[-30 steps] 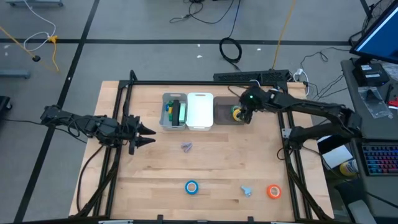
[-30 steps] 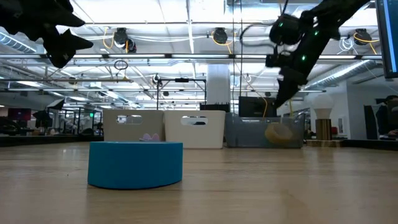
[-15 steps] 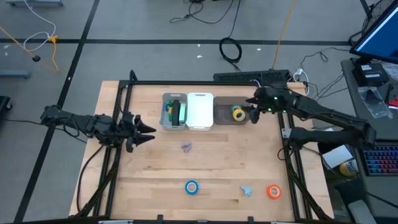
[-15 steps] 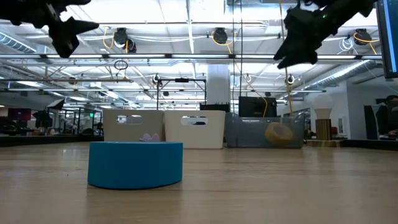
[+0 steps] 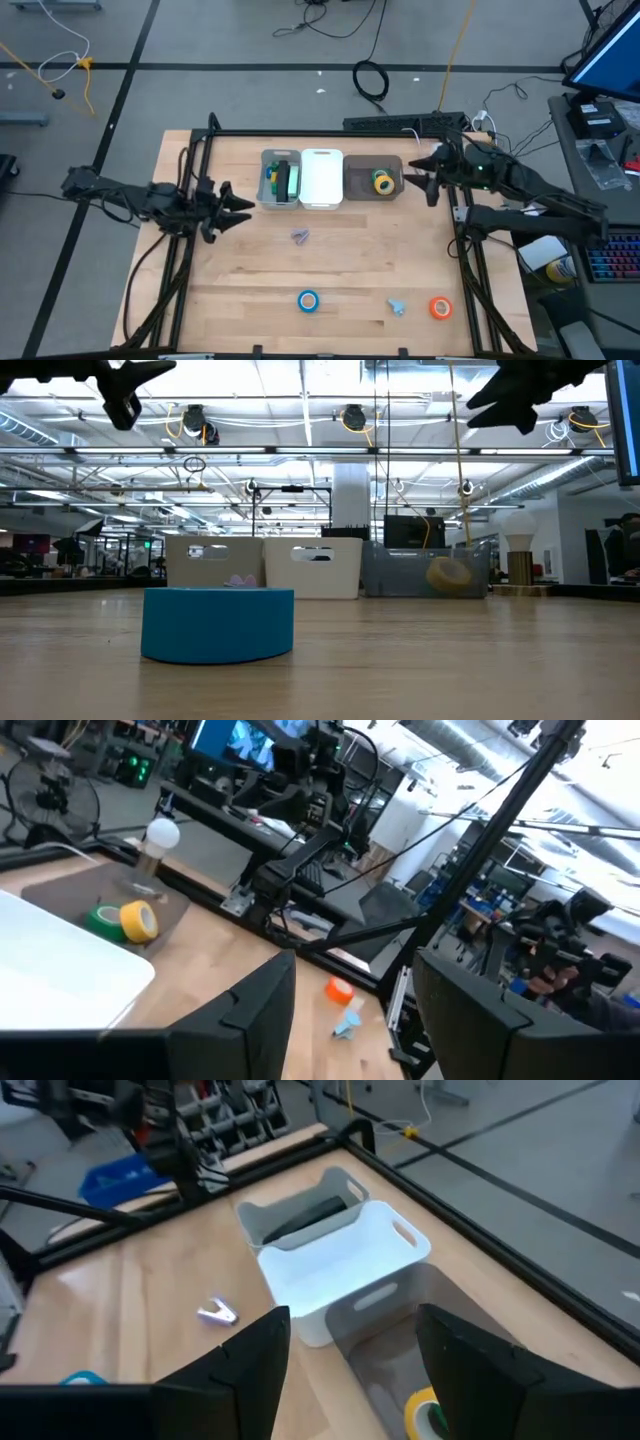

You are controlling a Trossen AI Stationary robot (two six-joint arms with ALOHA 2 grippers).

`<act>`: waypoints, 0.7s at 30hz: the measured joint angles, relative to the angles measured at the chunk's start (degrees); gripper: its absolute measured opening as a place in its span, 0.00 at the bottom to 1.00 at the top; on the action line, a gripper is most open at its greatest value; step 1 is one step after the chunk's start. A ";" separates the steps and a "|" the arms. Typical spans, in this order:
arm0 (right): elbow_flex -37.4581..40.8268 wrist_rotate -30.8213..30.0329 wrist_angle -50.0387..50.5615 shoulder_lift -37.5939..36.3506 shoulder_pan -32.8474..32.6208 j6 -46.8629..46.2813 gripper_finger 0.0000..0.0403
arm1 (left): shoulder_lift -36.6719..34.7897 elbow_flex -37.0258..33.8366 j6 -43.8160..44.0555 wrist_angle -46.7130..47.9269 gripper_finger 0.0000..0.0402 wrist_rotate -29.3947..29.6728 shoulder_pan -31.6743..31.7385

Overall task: Pick and place Stapler, Stapler remover, tape
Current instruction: Put the blue tape into the black bin

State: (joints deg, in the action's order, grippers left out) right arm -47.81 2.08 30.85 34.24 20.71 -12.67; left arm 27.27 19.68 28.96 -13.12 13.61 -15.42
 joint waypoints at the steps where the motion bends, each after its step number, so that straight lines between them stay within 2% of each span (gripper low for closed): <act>1: 0.52 -0.01 -0.02 -1.04 -0.32 -0.26 0.52 | 0.95 0.00 0.32 -0.69 0.50 0.00 0.00; 8: 6.32 1.18 -0.57 -7.74 -1.93 -4.08 0.53 | 8.24 0.79 6.48 -3.40 0.50 -0.52 -0.04; 13: 11.18 1.21 -3.17 -12.32 -2.86 -7.06 0.53 | 14.63 6.25 8.41 -1.24 0.50 -2.88 -0.30; 16: 13.74 1.25 -5.43 -14.60 -3.25 -7.24 0.53 | 18.77 11.74 7.08 2.72 0.50 -3.58 -1.11; 21: 16.51 1.30 -6.09 -18.04 -3.26 -7.28 0.53 | 25.80 22.46 7.04 15.59 0.50 -3.61 -2.81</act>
State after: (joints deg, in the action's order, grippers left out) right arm -31.30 3.38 24.76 16.20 17.45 -19.96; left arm 53.07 42.14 36.00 2.47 10.00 -18.23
